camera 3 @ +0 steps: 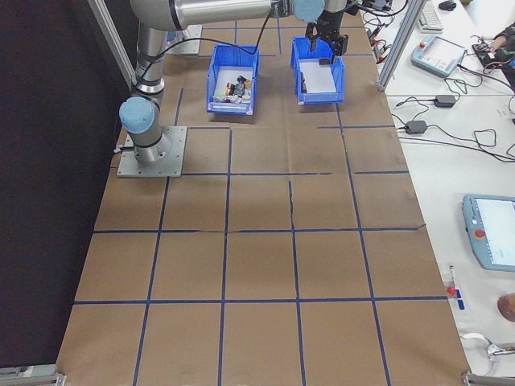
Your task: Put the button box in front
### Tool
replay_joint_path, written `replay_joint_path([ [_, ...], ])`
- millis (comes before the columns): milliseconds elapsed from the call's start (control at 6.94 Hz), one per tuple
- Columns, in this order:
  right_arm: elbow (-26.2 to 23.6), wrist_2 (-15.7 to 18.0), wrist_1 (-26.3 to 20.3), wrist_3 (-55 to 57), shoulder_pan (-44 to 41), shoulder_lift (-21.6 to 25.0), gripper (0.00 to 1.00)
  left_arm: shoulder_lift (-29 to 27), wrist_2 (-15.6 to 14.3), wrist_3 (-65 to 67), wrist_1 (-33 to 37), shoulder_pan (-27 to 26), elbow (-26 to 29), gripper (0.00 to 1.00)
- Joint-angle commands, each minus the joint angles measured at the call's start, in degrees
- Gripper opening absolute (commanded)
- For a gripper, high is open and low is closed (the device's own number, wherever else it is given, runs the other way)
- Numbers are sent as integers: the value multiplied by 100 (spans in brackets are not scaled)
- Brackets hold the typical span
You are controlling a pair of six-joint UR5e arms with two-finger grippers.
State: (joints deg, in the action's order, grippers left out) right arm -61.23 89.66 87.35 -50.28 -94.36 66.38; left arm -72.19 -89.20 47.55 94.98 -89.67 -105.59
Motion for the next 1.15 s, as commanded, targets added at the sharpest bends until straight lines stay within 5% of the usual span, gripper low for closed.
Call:
replay_joint_path([
  [0, 286, 7, 212, -597, -607, -457, 100, 582, 426, 2325, -24, -399, -732, 98],
  [288, 620, 77, 371, -772, -1143, -1019, 100, 531, 430, 3888, -137, -1505, -1093, 99],
  [576, 709, 87, 519, -1175, -1593, -1364, 100, 522, 473, 4864, -1239, -2026, -1873, 99],
  [864, 709, 156, 816, -1195, -2066, -1697, 100, 225, 482, 5350, -1902, -2309, -2140, 99],
  [1008, 675, 305, 967, -1169, -2226, -1890, 100, -55, 726, 5692, -2174, -2501, -2141, 99],
])
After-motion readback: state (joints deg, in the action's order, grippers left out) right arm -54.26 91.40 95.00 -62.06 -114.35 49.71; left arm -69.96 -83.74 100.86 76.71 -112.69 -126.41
